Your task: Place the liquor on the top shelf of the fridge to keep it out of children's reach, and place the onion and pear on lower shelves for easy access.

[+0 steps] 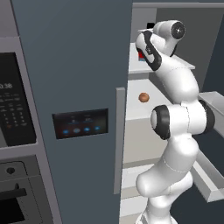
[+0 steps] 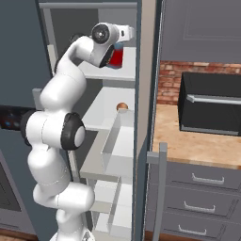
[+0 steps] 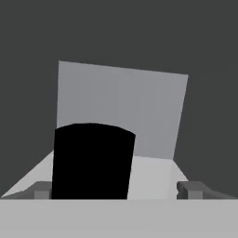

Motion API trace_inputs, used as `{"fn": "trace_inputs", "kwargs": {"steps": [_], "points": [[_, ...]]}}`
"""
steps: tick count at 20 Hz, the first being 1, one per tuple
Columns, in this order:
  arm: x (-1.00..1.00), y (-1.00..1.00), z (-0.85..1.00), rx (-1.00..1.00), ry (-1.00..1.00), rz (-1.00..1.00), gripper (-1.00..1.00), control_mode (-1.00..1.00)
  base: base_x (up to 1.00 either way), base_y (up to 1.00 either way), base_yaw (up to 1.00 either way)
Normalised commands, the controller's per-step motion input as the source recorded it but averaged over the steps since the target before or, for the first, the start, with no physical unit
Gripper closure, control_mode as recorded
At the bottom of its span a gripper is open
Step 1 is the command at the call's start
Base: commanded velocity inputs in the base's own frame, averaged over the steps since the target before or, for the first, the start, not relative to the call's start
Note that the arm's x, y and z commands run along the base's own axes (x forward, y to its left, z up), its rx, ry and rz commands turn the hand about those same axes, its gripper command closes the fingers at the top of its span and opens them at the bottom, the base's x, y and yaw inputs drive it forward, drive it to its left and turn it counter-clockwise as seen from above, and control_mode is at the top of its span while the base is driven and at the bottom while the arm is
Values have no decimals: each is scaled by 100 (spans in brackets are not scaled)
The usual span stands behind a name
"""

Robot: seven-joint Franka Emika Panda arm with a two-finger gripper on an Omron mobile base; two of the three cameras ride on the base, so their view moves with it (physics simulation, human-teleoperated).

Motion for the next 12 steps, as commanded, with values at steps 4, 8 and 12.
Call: {"fn": "trace_inputs", "kwargs": {"steps": [4,8,12], "points": [[-13,3,0,-4,0,0,-100,-100,0,0,0],[-2,0,-3,-2,0,0,-100,-100,0,0,0],[14,0,-16,0,0,0,-100,-100,0,0,0]]}}
